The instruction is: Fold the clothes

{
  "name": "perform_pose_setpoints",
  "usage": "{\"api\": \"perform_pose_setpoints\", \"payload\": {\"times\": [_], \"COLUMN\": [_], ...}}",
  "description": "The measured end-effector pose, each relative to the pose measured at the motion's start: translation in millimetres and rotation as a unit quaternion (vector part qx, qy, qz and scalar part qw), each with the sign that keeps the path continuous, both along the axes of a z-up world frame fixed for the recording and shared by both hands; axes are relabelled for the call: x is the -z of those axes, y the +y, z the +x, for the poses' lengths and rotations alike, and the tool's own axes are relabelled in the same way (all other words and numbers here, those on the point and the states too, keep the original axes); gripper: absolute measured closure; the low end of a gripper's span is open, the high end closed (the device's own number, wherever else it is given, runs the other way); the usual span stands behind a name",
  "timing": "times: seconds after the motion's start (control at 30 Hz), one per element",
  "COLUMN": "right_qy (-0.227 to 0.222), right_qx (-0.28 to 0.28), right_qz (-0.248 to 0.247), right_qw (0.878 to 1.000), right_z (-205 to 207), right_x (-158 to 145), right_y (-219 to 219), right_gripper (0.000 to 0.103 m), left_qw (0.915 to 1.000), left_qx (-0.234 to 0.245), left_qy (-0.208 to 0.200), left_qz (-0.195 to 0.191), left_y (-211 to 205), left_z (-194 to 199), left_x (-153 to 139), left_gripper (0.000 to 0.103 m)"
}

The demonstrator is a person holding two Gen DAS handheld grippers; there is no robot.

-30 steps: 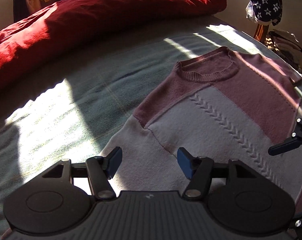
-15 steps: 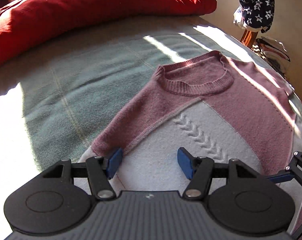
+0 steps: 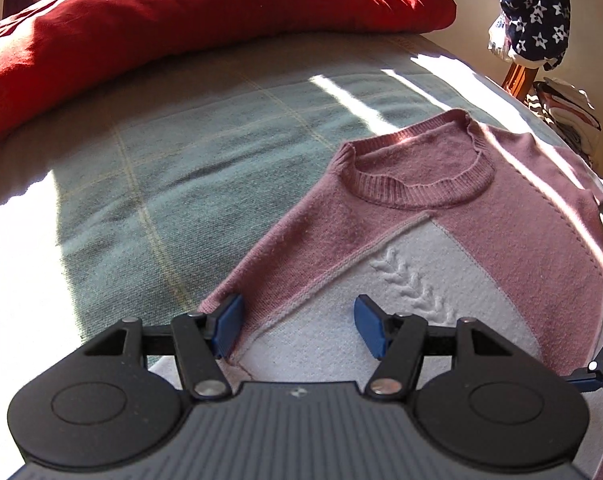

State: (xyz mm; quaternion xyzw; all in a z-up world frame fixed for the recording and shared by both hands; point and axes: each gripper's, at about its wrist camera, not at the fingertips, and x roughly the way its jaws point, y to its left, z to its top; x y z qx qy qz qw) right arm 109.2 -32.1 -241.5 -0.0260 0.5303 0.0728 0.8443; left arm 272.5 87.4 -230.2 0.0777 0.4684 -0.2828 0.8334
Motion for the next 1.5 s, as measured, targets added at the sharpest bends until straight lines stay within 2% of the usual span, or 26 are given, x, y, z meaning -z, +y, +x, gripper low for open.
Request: {"api": "perform_pose_setpoints", "payload": {"times": [0.17,0.27,0.33,0.43,0.57,0.7,0.77,0.87,1.03,1.17,1.27,1.33,1.4,1.5], "right_qy": [-0.024,-0.027,-0.032,-0.031,-0.039,-0.046,-0.052,-0.062,-0.085,-0.088,-0.071,-0.074,-0.068,-0.05], "right_qx": [-0.033,-0.069,-0.084,-0.094,-0.095,-0.072,-0.05,-0.014,0.031,0.02,0.036,0.026,0.01,0.023], "right_qz": [0.018,0.05,0.082,0.091,0.058,0.021,0.014,0.006,-0.013,-0.016,0.023,0.027,0.009,0.02], "right_qw": [0.999,0.996,0.993,0.991,0.993,0.996,0.997,0.998,0.996,0.996,0.997,0.997,0.998,0.998], "right_z": [-9,-12,-16,-22,-28,-30,-28,-23,-7,9,10,2,-10,-21], "right_x": [-5,-18,-31,-42,-43,-38,-39,-42,-39,-21,6,3,-3,-14], "right_y": [-9,-23,-41,-69,-108,-152,-173,-205,-249,-263,-278,-283,-284,-293], "right_gripper": [0.0,0.0,0.0,0.0,0.0,0.0,0.0,0.0,0.0,0.0,0.0,0.0,0.0,0.0], "left_qw": [0.9993,0.999,0.9988,0.9974,0.9955,0.9926,0.9929,0.9944,0.9961,0.9963,0.9961,0.9964,0.9969,0.9973], "left_qx": [-0.033,-0.039,-0.041,-0.06,-0.089,-0.119,-0.119,-0.104,-0.086,-0.086,-0.085,-0.08,-0.075,-0.072], "left_qy": [-0.018,-0.016,-0.002,0.021,0.021,0.017,0.007,-0.006,-0.004,0.003,0.021,0.018,0.015,0.009], "left_qz": [0.0,-0.017,-0.025,-0.035,-0.025,-0.017,-0.002,0.016,0.016,0.005,0.012,0.018,0.019,0.011], "left_y": [-3,-16,-31,-55,-77,-88,-93,-100,-112,-123,-132,-136,-140,-145], "left_z": [-17,-23,-18,-4,20,47,48,36,3,-18,-28,-31,-35,-38], "left_x": [-27,-41,-37,-19,6,10,1,-15,-23,-18,-11,-12,-15,-24], "left_gripper": [0.041,0.035,0.034,0.034,0.034,0.032,0.033,0.033,0.032,0.032,0.032,0.032,0.032,0.032]}}
